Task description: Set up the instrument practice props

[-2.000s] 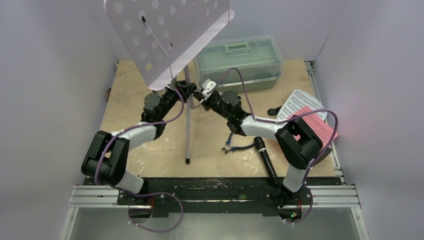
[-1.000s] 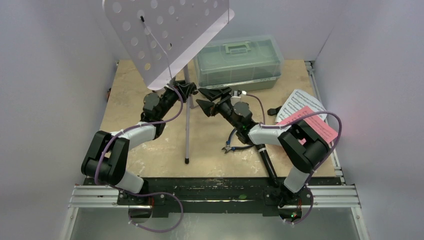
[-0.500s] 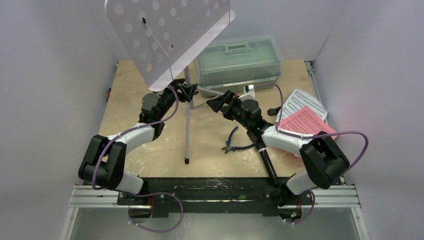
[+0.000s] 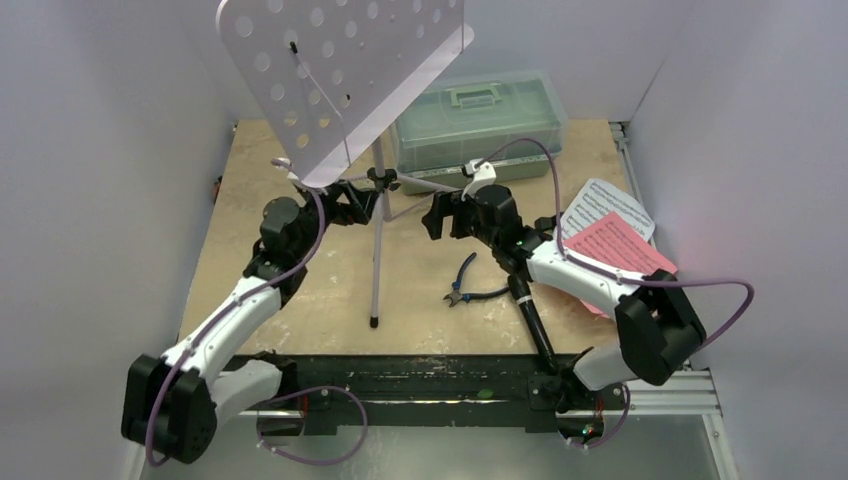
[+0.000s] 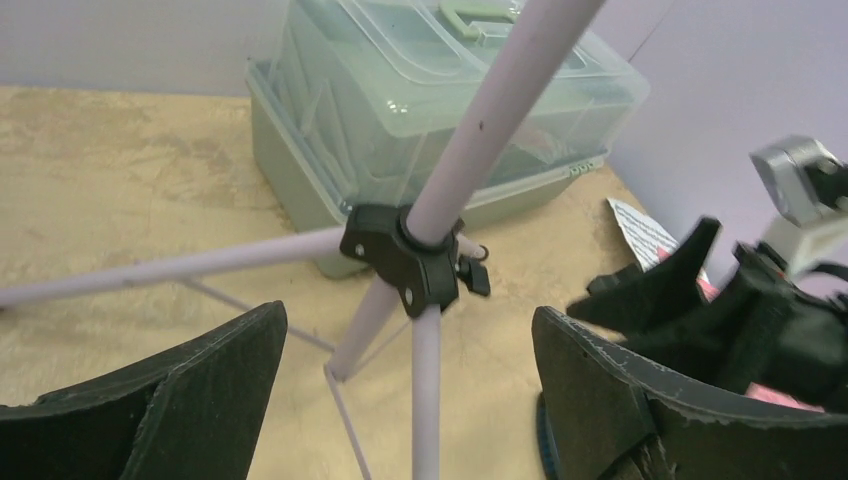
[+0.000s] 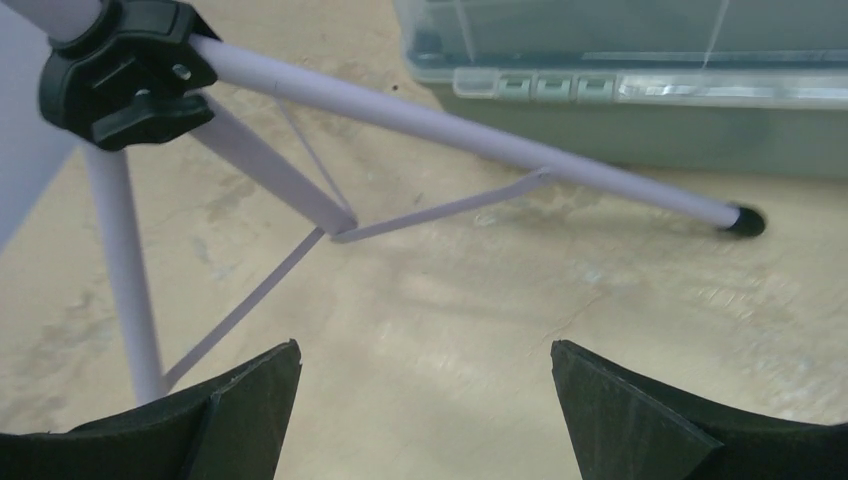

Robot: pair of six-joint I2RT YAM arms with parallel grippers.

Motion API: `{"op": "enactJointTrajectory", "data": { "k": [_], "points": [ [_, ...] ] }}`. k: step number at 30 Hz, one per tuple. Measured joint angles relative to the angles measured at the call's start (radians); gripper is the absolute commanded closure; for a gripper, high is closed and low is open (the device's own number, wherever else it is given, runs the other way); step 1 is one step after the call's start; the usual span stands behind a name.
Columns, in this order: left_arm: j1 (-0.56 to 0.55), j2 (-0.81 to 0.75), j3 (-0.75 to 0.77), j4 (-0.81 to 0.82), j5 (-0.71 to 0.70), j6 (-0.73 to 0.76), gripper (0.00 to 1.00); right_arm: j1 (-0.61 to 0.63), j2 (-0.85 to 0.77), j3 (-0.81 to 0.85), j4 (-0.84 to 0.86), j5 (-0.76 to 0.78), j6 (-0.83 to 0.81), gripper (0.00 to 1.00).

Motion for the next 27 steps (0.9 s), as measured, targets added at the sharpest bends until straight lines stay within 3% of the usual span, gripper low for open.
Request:
{"op": "enactJointTrajectory", "data": {
  "k": [7,11,14,17,23,27],
  "points": [
    [0.0,-0.353,-0.039,-0.315,-0.001,-0.095,0.15,-0.007,0.184,0.236,-0.089,0.016,-0.23,0.02],
    [-0.002,-0.426,-0.111,-0.329,0.064,-0.193,0.24,-0.027,0.264,0.327,-0.093,-0.06,-0.324,0.18],
    [-0.016,-0.406,-0.228,-0.323,0.108,-0.266,0.26,-0.061,0.301,0.367,-0.091,-0.153,-0.359,0.25],
    [-0.069,-0.344,-0.308,-0.342,0.093,-0.304,0.28,-0.104,0.313,0.373,-0.09,-0.257,-0.383,0.27],
    [-0.154,-0.229,-0.325,-0.266,0.029,-0.314,0.36,-0.136,0.314,0.373,-0.077,-0.402,-0.43,0.28],
    [-0.164,-0.127,-0.325,-0.198,-0.002,-0.312,0.45,-0.132,0.314,0.373,-0.063,-0.451,-0.466,0.39]
  ]
}}
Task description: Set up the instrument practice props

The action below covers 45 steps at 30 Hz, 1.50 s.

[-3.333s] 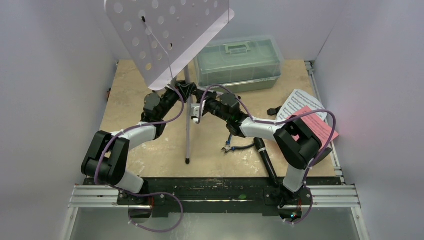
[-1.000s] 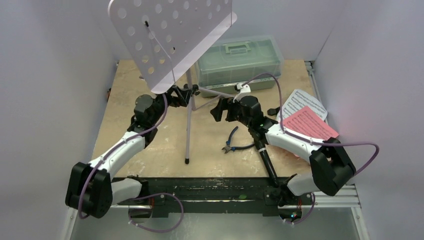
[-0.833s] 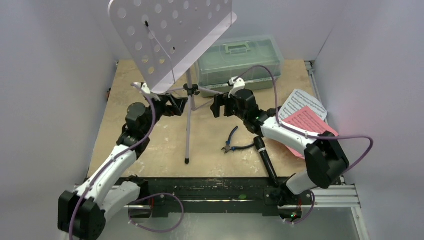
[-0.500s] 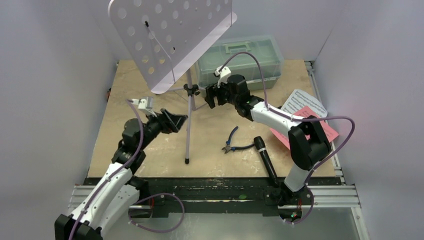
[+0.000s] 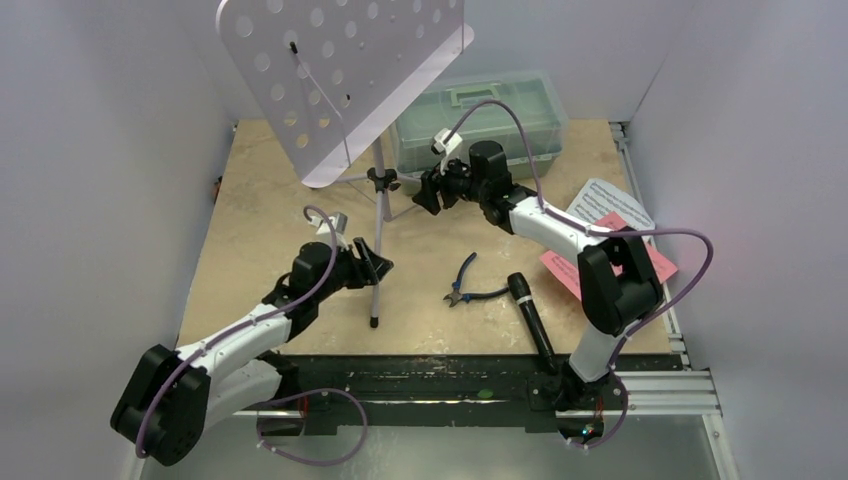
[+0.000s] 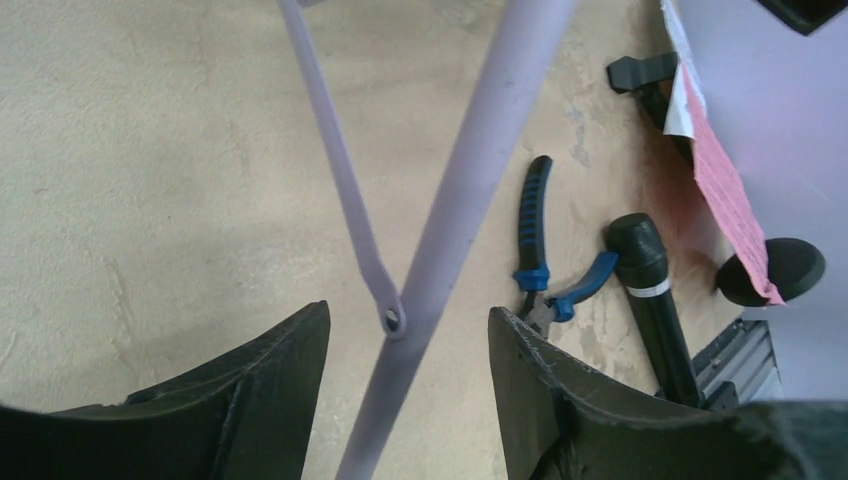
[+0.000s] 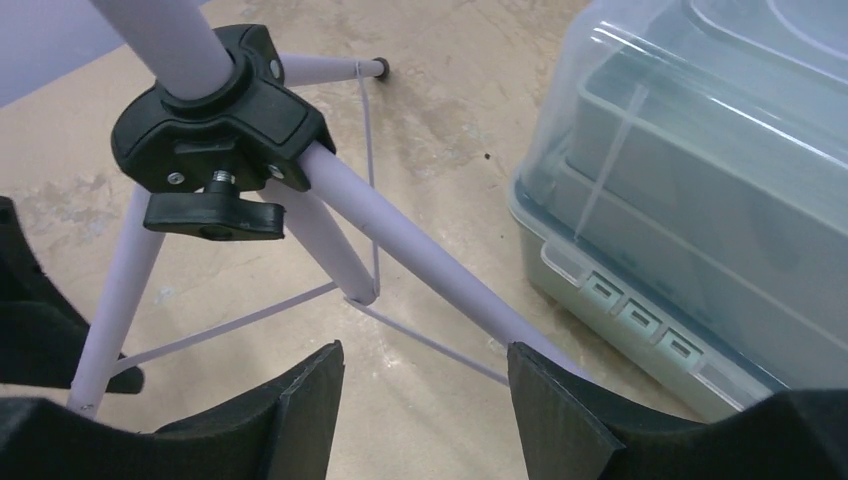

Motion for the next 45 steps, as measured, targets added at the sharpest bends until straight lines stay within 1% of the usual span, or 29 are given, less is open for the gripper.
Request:
{"op": "enactJointTrajectory", "data": {
  "k": [3,6,10,11,12,14,16,20,24,26,27,31,33,40,45],
  "points": [
    [-0.001,0.056,0.004,0.011,-0.032,0.011,0.51,0.001,0.011,0.005,0.003,-0.042,-0.032,0.46],
    [-0.001,0.09,0.017,0.01,-0.064,0.027,0.58,0.001,0.037,0.008,0.025,-0.083,-0.052,0.46],
    [-0.01,0.102,0.021,0.029,-0.071,0.034,0.69,0.001,0.064,0.005,0.055,-0.114,-0.066,0.46],
    [-0.012,0.106,0.021,0.04,-0.071,0.037,0.71,0.001,0.066,0.003,0.061,-0.113,-0.072,0.45],
    [-0.014,0.109,0.021,0.047,-0.074,0.037,0.71,0.001,0.066,0.001,0.068,-0.113,-0.077,0.46],
    [-0.016,0.112,0.021,0.06,-0.079,0.038,0.75,0.001,0.068,-0.001,0.08,-0.113,-0.089,0.5],
    [-0.015,0.113,0.021,0.065,-0.09,0.042,0.84,0.002,0.08,0.004,0.091,-0.113,-0.104,0.53],
    [-0.016,0.113,0.021,0.071,-0.095,0.079,1.0,0.003,0.126,0.014,0.106,-0.11,-0.129,0.56],
    [-0.016,0.113,0.021,0.071,-0.099,0.079,1.0,0.003,0.136,-0.006,0.132,-0.101,-0.14,0.64],
    [-0.017,0.113,0.019,0.072,-0.1,0.079,1.0,0.003,0.137,-0.008,0.146,-0.097,-0.14,0.65],
    [-0.018,0.113,0.019,0.073,-0.102,0.08,1.0,0.003,0.137,-0.009,0.154,-0.098,-0.139,0.64],
    [-0.02,0.111,0.016,0.075,-0.107,0.082,1.0,0.003,0.131,-0.019,0.173,-0.097,-0.127,0.39],
    [-0.021,0.108,0.011,0.079,-0.109,0.083,1.0,0.003,0.113,-0.037,0.169,-0.096,-0.122,0.3],
    [-0.021,0.094,0.004,0.08,-0.113,0.09,1.0,0.005,0.012,-0.039,0.143,-0.089,-0.16,0.19],
    [-0.021,0.084,0.0,0.074,-0.117,0.098,1.0,0.005,0.014,-0.003,0.138,-0.1,-0.208,0.18]
  ]
}}
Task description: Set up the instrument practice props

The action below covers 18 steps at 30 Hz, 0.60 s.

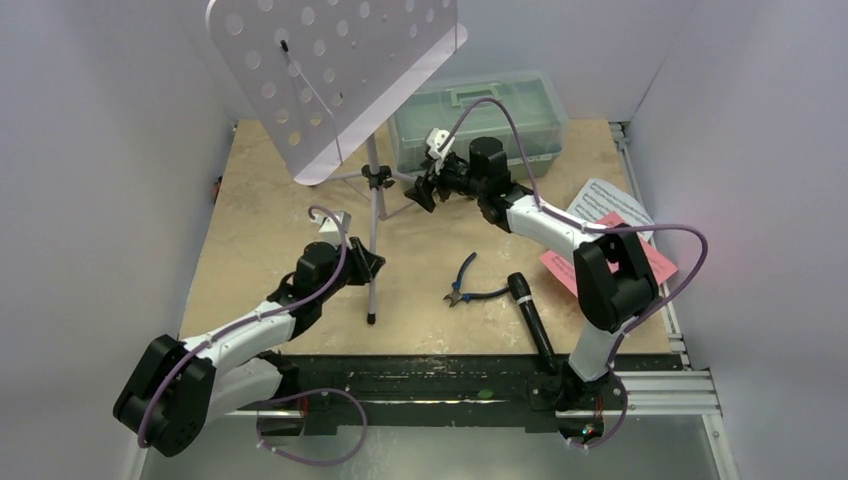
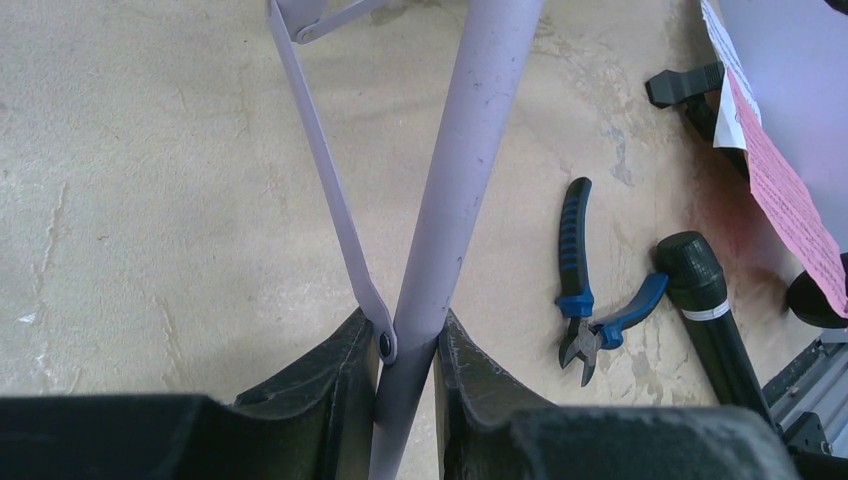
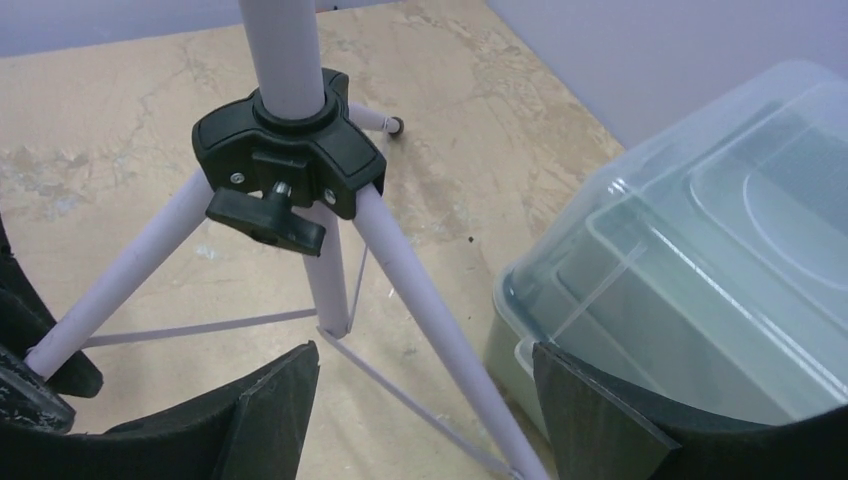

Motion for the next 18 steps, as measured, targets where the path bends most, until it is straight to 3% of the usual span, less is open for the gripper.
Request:
{"op": "enactJointTrajectory", "data": {
  "k": [5,8,13,18],
  "points": [
    [0.0,-0.005,0.0,-0.006,-0.002,0.008,1.0,0.0,0.069,0.077,-0.003,-0.026,-0.037,0.22],
    [0.0,-0.008,-0.001,-0.008,-0.003,0.01,1.0,0.0,0.107,0.09,0.008,-0.042,-0.053,0.35],
    [0.0,-0.01,-0.003,-0.008,-0.003,0.011,1.0,0.011,0.135,0.057,0.076,-0.041,-0.117,0.48],
    [0.001,-0.016,-0.012,0.003,-0.004,0.011,1.0,0.055,0.134,-0.025,0.209,0.064,-0.235,0.84]
  ]
}}
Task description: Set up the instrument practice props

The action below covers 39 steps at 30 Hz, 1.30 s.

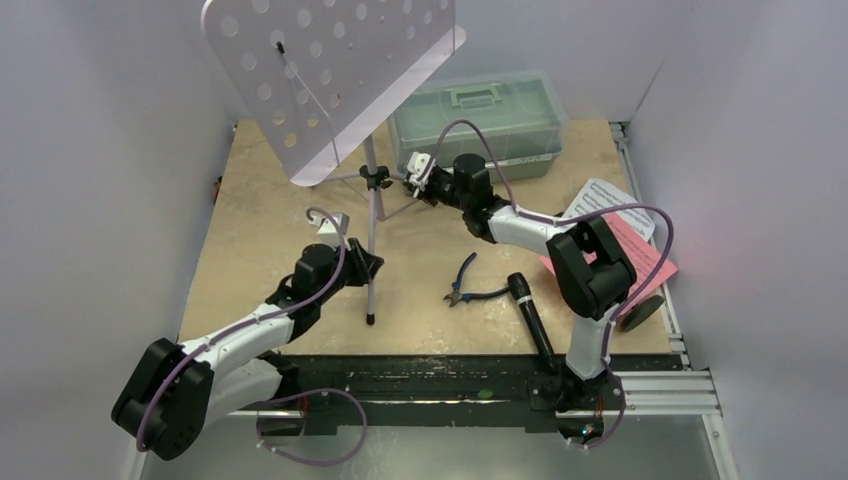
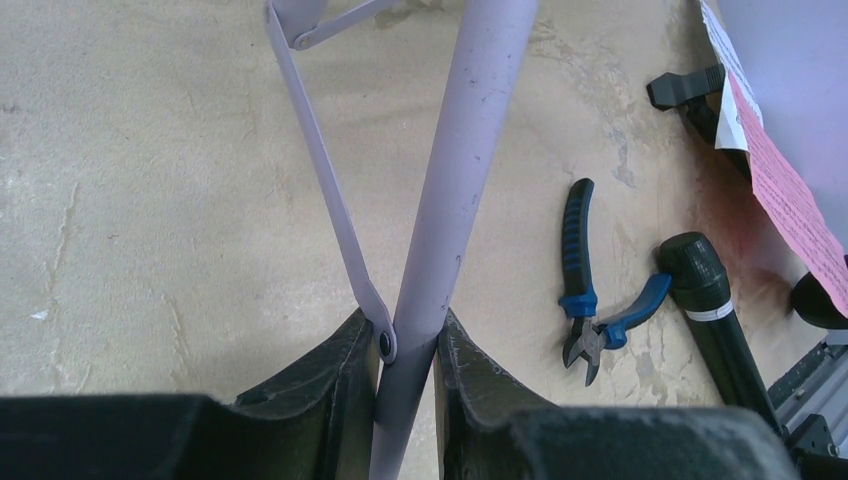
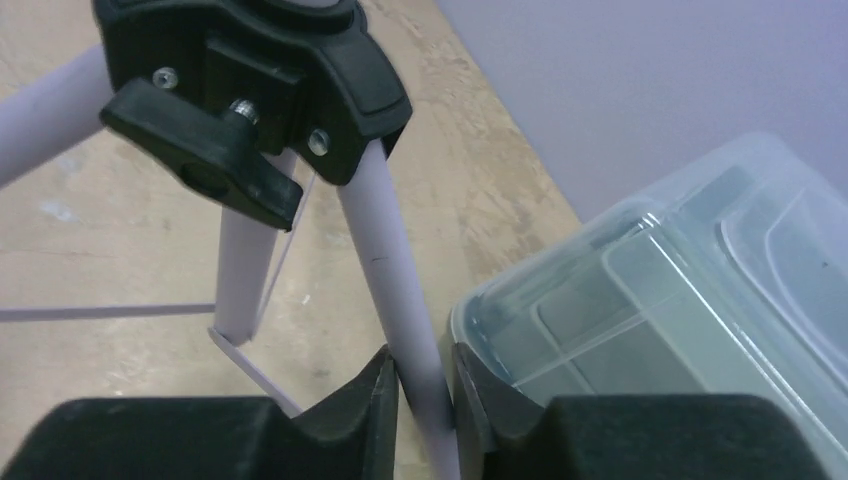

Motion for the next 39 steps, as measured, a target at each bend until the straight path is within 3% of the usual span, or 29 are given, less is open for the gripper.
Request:
{"op": "enactJointTrajectory", "data": {
  "k": [3,7,11,18,24,28,32,39],
  "points": [
    [0.0,-0.011,-0.005,-0.005,-0.01,-0.002,0.96,0.029,0.006,-0.014,0.048,0.09,-0.079,1.0],
    [0.008,-0.038,0.009,-0.07,-0.043,-0.004,0.64,0.086,0.016,-0.039,0.108,0.22,-0.193,1.0],
    [0.01,-0.087,0.038,-0.219,-0.084,-0.014,0.45,0.12,0.011,-0.075,0.154,0.344,-0.221,1.0],
    [0.006,-0.12,0.084,-0.282,-0.168,-0.004,0.34,0.16,-0.066,-0.169,0.154,0.508,-0.2,1.0],
    [0.007,-0.005,0.144,-0.188,-0.173,0.027,0.4,0.21,-0.088,-0.178,0.112,0.63,-0.169,1.0],
    [0.006,0.044,0.165,-0.136,-0.198,0.072,0.57,0.245,-0.096,-0.162,0.058,0.693,-0.138,1.0],
    [-0.002,0.083,0.174,-0.094,-0.259,0.121,0.65,0.29,-0.099,-0.136,-0.003,0.748,-0.073,1.0],
    [-0.016,0.072,0.166,-0.105,-0.361,0.214,0.69,0.335,-0.118,-0.189,0.04,0.789,0.026,1.0]
  ]
}}
